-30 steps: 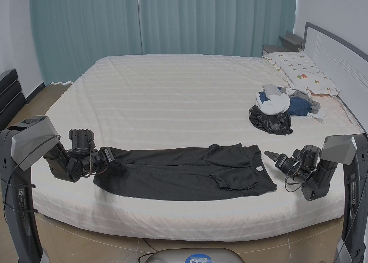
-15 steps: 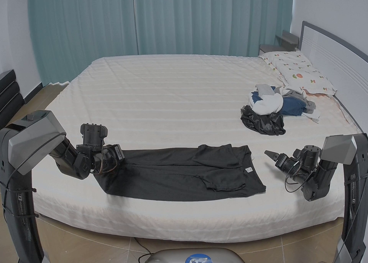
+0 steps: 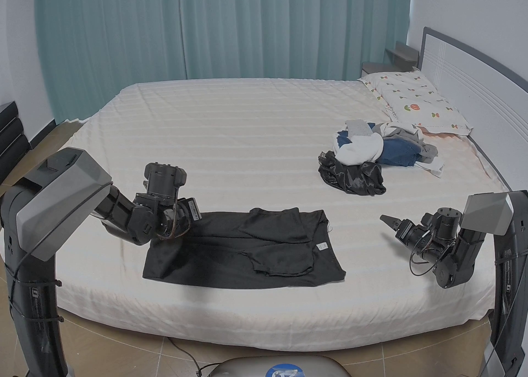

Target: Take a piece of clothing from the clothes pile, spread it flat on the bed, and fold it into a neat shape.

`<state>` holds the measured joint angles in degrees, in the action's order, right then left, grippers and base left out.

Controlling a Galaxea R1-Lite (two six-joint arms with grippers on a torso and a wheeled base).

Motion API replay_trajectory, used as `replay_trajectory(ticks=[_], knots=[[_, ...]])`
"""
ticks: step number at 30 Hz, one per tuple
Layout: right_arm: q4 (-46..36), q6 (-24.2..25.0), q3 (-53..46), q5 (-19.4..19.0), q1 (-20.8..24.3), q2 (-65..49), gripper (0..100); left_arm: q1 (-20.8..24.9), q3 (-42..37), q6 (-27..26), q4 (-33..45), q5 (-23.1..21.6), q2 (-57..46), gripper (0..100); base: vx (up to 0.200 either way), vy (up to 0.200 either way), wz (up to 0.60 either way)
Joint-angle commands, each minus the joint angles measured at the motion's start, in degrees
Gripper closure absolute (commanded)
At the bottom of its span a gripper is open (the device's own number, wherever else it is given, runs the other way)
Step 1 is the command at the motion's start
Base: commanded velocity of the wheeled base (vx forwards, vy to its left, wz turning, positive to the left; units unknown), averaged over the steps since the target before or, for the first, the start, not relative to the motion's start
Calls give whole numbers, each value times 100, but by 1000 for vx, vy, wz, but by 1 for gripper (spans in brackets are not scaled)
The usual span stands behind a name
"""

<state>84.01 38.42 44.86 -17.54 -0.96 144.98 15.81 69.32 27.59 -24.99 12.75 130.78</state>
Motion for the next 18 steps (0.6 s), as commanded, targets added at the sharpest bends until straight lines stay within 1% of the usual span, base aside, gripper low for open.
replay_trajectory(ticks=[1, 8, 15, 18], knots=[[19, -2, -56, -4, 0, -14, 0, 300, 346, 54, 205, 70, 202, 100, 0, -200, 0], [72, -2, -56, -4, 0, -5, 0, 572, 1005, 502, 776, 70, 457, 100, 0, -200, 0], [81, -2, -56, -4, 8, 12, 0, 634, 1629, 827, 1075, 70, 668, 100, 0, -200, 0], [81, -2, -56, -4, 8, 21, 0, 686, 1770, 933, 1190, 70, 721, 100, 0, -200, 0]])
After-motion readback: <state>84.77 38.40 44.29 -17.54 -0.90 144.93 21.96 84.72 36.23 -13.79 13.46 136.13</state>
